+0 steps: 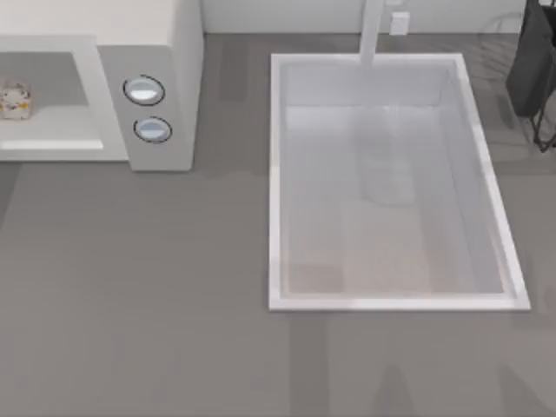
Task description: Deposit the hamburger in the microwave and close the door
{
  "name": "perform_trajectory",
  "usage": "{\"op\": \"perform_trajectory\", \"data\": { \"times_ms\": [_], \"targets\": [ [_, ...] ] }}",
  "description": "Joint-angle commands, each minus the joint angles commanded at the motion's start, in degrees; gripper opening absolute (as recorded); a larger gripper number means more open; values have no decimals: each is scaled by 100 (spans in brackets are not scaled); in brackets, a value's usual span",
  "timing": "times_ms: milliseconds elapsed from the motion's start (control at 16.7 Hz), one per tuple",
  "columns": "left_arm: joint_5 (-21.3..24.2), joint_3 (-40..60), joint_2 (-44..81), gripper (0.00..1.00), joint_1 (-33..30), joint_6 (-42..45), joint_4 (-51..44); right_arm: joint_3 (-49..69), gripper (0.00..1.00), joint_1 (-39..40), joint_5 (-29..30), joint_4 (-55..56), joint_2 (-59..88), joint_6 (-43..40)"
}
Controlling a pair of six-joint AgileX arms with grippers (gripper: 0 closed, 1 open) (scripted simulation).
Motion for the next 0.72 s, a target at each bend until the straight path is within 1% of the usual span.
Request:
{"op": "perform_trajectory", "data": {
  "times_ms": [120, 240, 600, 720],
  "targets": [
    [1, -352, 167, 0, 12, 4, 539, 0, 100, 0, 0, 0, 0, 0],
    [14, -606, 282, 0, 22, 10, 872, 0, 100, 0, 0, 0, 0, 0],
    [15, -696, 273, 0, -8, -5, 957, 0, 100, 0, 0, 0, 0, 0],
    [-43, -901, 66, 0, -124, -136, 1084, 0, 100, 0, 0, 0, 0, 0]
  ]
}}
